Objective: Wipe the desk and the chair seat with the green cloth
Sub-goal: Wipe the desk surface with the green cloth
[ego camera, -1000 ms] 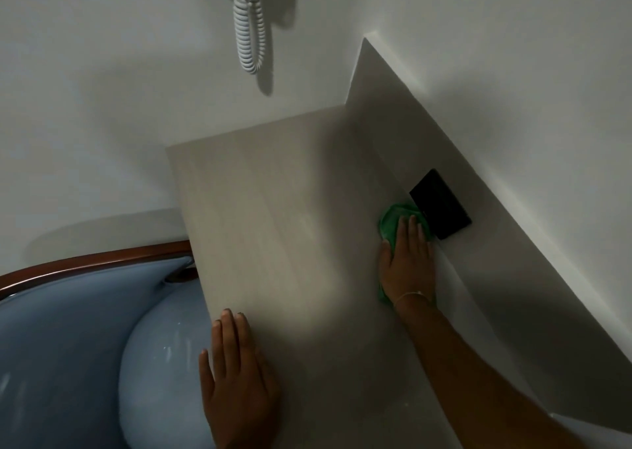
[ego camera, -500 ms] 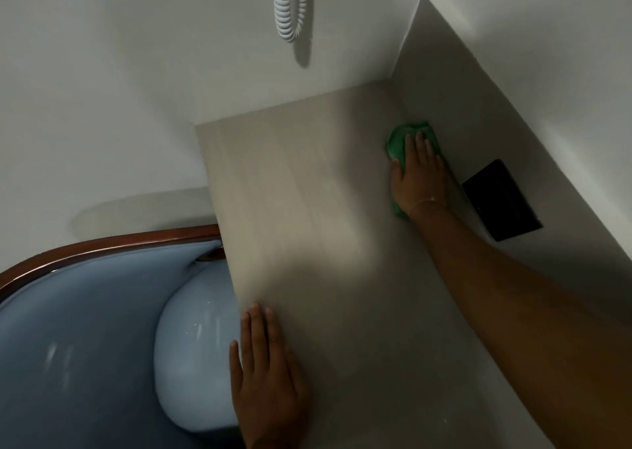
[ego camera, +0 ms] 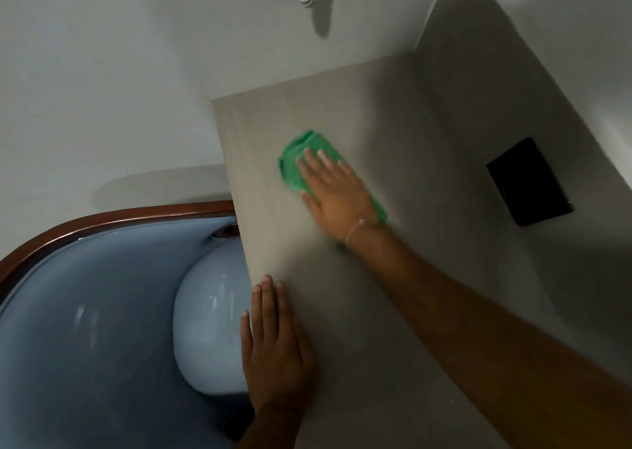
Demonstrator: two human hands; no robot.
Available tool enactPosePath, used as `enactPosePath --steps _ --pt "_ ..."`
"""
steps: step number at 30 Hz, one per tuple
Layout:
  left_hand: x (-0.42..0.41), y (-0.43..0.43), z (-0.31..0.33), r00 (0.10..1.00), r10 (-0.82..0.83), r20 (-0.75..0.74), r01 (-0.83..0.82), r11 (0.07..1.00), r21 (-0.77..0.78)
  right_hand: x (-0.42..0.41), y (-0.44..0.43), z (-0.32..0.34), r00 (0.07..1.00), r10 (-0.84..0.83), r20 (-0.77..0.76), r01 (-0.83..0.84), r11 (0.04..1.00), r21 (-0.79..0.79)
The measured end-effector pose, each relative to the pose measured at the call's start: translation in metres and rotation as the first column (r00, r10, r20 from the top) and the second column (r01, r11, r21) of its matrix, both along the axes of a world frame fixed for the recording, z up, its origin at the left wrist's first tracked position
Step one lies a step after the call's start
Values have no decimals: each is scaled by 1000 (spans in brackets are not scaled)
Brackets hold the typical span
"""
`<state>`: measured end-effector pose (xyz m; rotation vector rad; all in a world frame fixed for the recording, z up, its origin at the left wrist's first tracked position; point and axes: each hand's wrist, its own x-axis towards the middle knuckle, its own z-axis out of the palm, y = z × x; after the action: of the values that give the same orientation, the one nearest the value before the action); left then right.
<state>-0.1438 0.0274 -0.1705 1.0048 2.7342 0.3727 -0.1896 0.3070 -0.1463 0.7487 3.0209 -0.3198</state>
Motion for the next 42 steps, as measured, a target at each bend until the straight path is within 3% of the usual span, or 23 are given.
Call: enactPosePath --steps 2,5,11,15,19,22,26,29,34,38,42 --pt "-1 -1 2 1000 3 -1 -3 1000 4 34 -55 -2 999 1 -32 -1 1000 -16" --pt "-4 -1 3 1000 1 -9 -1 1000 14 100 -130 -5 985 -161 -56 156 985 -77" --pt "-4 -4 -2 1000 4 -11 -3 999 38 248 -262 -6 962 -263 68 268 959 -90" --pt "-2 0 2 1000 5 -1 -5 998 70 320 -219 -2 947 -307 98 316 944 -92" --pt "6 -6 6 1000 -1 11 0 996 86 367 -128 5 778 -607 164 618 786 -21" --pt "4 -1 11 1000 14 13 -15 995 98 366 -74 1 721 -679 138 685 728 4" --pt "1 4 16 1000 8 8 -9 995 96 337 -71 -2 693 -710 124 713 701 30" --pt "6 2 21 1000 20 11 -21 997 80 293 -119 0 761 -643 92 645 764 11" --pt "7 0 24 1000 5 -31 -2 996 86 228 -272 -7 958 -284 44 287 952 -107" --pt "9 -3 24 999 7 -36 -3 995 104 251 -342 -11 970 -233 73 240 963 -121" --pt "9 -11 19 999 -22 -40 27 991 127 300 -329 -9 975 -207 85 219 959 -181"
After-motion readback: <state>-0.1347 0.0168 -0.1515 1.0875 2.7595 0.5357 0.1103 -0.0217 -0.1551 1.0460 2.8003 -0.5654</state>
